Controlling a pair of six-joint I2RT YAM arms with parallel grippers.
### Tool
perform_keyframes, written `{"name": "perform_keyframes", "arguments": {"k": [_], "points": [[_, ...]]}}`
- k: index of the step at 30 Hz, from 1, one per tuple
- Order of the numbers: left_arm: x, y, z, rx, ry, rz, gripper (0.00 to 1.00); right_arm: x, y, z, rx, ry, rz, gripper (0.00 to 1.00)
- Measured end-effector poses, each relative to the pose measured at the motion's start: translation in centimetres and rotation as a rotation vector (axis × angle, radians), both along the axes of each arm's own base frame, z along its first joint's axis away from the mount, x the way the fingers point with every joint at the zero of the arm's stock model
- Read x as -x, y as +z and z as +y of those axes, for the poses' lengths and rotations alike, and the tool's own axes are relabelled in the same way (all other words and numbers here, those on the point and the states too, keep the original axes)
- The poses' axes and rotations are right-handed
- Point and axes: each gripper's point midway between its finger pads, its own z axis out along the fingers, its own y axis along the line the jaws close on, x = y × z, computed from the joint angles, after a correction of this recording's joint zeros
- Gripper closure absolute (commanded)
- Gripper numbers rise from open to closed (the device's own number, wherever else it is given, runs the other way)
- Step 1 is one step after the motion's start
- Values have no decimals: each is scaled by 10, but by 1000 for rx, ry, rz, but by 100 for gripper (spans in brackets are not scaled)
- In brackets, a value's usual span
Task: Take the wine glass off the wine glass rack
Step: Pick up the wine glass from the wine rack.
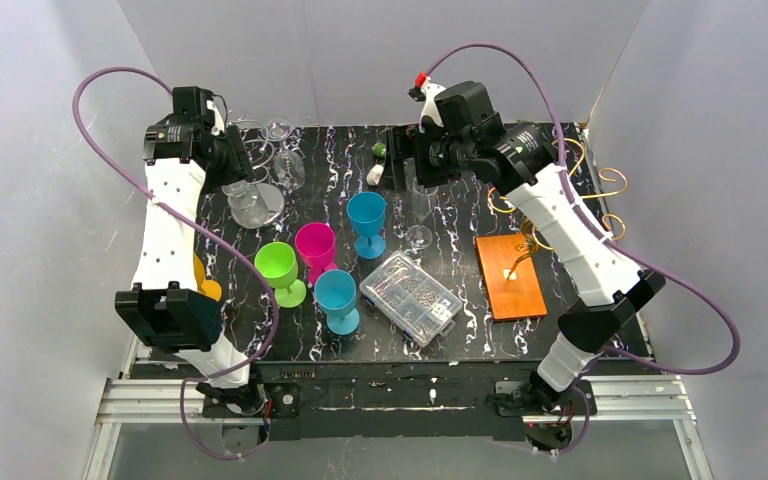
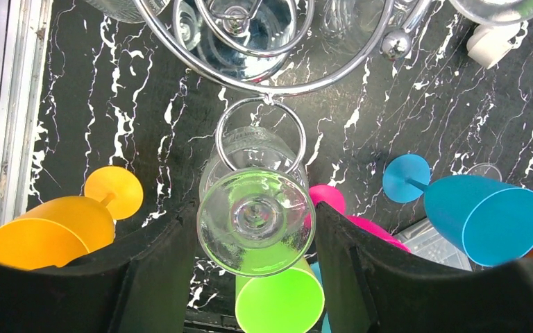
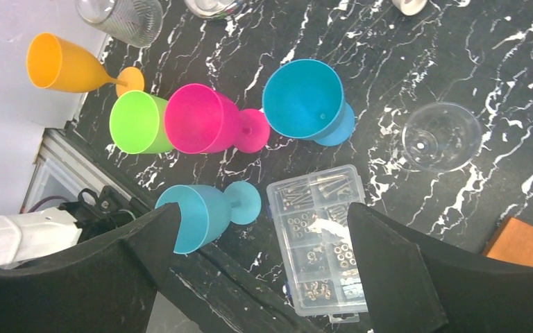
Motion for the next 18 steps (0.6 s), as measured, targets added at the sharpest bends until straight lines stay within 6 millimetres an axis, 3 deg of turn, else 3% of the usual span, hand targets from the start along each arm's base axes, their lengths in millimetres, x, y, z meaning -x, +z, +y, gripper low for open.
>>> {"name": "perform_keyframes", "arguments": {"k": [12, 18], "points": [[19, 15, -10, 40, -14, -32, 97, 13, 8, 32, -94, 66, 10, 0], [26, 19, -18, 69, -25, -33, 99, 19, 10, 58, -169, 94, 26, 0]]}}
